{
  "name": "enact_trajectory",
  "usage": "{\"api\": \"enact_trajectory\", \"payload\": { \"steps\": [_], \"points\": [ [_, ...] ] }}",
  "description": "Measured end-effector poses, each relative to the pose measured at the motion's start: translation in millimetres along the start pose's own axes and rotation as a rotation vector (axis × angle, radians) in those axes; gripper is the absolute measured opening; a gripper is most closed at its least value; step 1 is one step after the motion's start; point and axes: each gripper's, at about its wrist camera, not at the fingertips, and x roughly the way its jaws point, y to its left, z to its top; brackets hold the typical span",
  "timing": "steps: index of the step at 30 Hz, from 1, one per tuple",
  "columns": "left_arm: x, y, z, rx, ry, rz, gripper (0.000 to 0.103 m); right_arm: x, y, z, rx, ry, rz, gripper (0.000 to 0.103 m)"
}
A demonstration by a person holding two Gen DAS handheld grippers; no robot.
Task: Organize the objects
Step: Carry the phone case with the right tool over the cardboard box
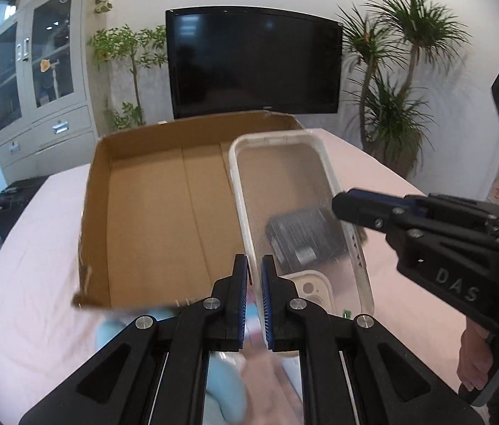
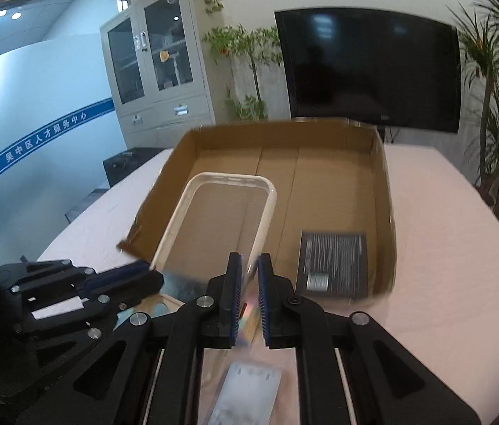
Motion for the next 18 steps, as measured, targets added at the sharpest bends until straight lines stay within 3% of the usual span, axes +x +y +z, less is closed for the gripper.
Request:
{"api": "enact_trajectory", "payload": {
  "steps": [10, 18],
  "points": [
    [76.9, 39.5, 49.0, -0.050, 0.037, 0.023, 0.007, 64.1, 3.0, 35.3, -0.075, -0.022, -0.029, 0.007],
    [161.3, 57.7, 43.7, -0.082, 0.135, 0.061, 0.007, 129.3, -14.2, 36.8, -0.074, 0.037, -0.057, 0.007]
  ]
}}
